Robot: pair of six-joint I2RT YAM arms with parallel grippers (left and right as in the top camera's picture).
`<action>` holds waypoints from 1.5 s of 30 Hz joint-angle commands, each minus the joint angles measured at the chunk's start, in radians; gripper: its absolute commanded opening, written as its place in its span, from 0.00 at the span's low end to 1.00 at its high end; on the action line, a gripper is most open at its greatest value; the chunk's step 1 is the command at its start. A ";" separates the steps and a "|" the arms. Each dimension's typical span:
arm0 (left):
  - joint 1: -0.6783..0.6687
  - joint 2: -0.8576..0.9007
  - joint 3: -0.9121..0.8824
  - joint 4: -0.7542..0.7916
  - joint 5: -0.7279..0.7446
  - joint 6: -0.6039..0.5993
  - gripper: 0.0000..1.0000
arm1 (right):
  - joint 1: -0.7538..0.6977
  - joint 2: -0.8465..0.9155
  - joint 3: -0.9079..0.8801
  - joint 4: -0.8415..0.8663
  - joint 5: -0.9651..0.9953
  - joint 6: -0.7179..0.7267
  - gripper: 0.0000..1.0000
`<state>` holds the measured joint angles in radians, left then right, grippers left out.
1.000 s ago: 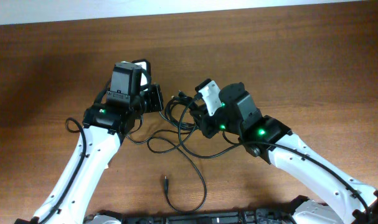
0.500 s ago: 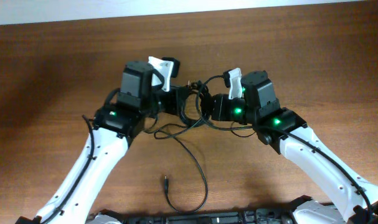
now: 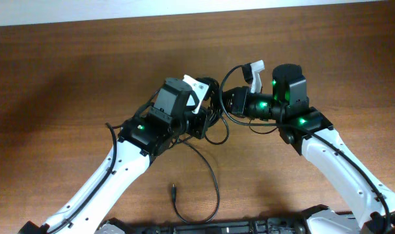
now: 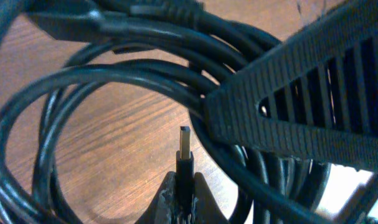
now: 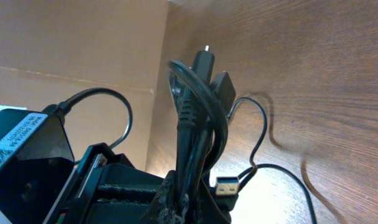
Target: Untangle cables
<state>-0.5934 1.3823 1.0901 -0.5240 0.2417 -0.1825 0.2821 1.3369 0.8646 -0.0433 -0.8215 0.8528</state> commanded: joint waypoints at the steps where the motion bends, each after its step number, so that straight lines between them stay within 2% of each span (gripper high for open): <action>1: -0.007 0.000 -0.011 -0.023 0.028 0.043 0.79 | -0.008 -0.015 0.005 0.018 -0.029 -0.007 0.04; 2: -0.005 -0.002 -0.008 -0.023 -0.023 0.042 0.93 | -0.008 -0.015 0.005 0.018 -0.029 -0.007 0.04; 3: 0.006 -0.009 0.001 -0.024 -0.059 0.042 0.99 | -0.008 -0.015 0.005 0.018 -0.028 -0.011 0.04; 6: 0.108 -0.119 0.110 -0.070 -0.064 0.042 0.99 | -0.008 -0.015 0.005 0.017 -0.028 -0.052 0.04; 9: 0.185 -0.200 0.114 -0.156 -0.062 0.042 0.99 | -0.008 -0.015 0.005 0.018 -0.047 -0.060 0.04; 12: 0.224 -0.195 0.075 -0.217 0.074 0.048 0.99 | -0.008 -0.015 0.005 0.019 -0.104 -0.064 0.04; 15: 0.254 -0.153 0.006 -0.200 0.228 0.143 0.99 | -0.009 -0.015 0.005 0.049 -0.195 -0.143 0.04; 18: 0.256 -0.101 -0.018 -0.177 0.243 0.172 0.99 | -0.009 -0.015 0.005 0.161 -0.309 -0.169 0.04; 19: 0.256 -0.077 -0.018 -0.154 0.288 0.195 0.99 | -0.008 -0.015 0.005 0.187 -0.340 -0.168 0.04; 20: 0.256 -0.056 -0.018 -0.126 0.339 0.235 0.87 | -0.008 -0.015 0.005 0.186 -0.362 -0.168 0.04; 21: 0.256 -0.042 -0.018 -0.110 0.342 0.238 0.62 | -0.008 -0.015 0.005 0.186 -0.378 -0.168 0.04; 22: 0.256 -0.031 -0.019 -0.097 0.342 0.238 0.43 | -0.009 -0.015 0.005 0.186 -0.387 -0.168 0.04; 24: 0.256 -0.019 -0.019 -0.065 0.338 0.240 0.22 | -0.009 -0.015 0.005 0.186 -0.386 -0.169 0.04; 25: 0.257 -0.019 -0.019 -0.054 0.336 0.241 0.01 | -0.009 -0.015 0.005 0.186 -0.386 -0.169 0.04; 26: 0.269 -0.019 -0.019 -0.053 0.302 0.240 0.00 | -0.009 -0.014 0.005 0.185 -0.375 -0.173 0.04; 27: 0.299 -0.019 -0.019 -0.057 0.266 0.240 0.00 | -0.009 -0.014 0.005 0.185 -0.375 -0.237 0.22; 29: 0.375 -0.021 -0.019 -0.056 0.267 0.198 0.00 | -0.008 -0.014 0.005 0.159 -0.375 -0.378 0.86; 30: 0.444 -0.030 -0.018 -0.056 0.267 0.135 0.00 | -0.006 -0.013 0.005 0.124 -0.349 -0.497 0.97; 31: 0.482 -0.036 -0.018 -0.056 0.267 0.108 0.00 | -0.001 -0.010 0.005 0.100 -0.284 -0.527 1.00; 33: 0.527 -0.042 -0.018 -0.056 0.273 0.039 0.00 | 0.035 0.005 0.005 0.074 -0.130 -0.536 0.99; 38: 0.530 -0.042 -0.018 -0.059 0.373 0.033 0.00 | 0.311 0.147 0.005 0.120 0.254 -0.672 0.99; 40: 0.530 -0.042 -0.018 -0.071 0.377 0.033 0.00 | 0.377 0.198 0.005 0.157 0.402 -0.673 0.82; 41: 0.530 -0.042 -0.018 -0.080 0.385 0.033 0.00 | 0.391 0.208 0.005 0.182 0.411 -0.673 0.61; 42: 0.530 -0.042 -0.018 -0.090 0.381 0.033 0.00 | 0.399 0.207 0.005 0.209 0.407 -0.662 0.29; 43: 0.530 -0.042 -0.018 -0.089 0.378 0.034 0.00 | 0.398 0.205 0.005 0.213 0.407 -0.637 0.09; 44: 0.531 -0.042 -0.018 -0.087 0.347 0.033 0.00 | 0.397 0.204 0.005 0.207 0.407 -0.610 0.04; 45: 0.531 -0.042 -0.018 -0.087 0.302 0.033 0.00 | 0.397 0.198 0.005 0.178 0.407 -0.581 0.04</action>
<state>-0.0650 1.3594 1.0721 -0.6151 0.5793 -0.1398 0.6731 1.5414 0.8631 0.1585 -0.4480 0.2153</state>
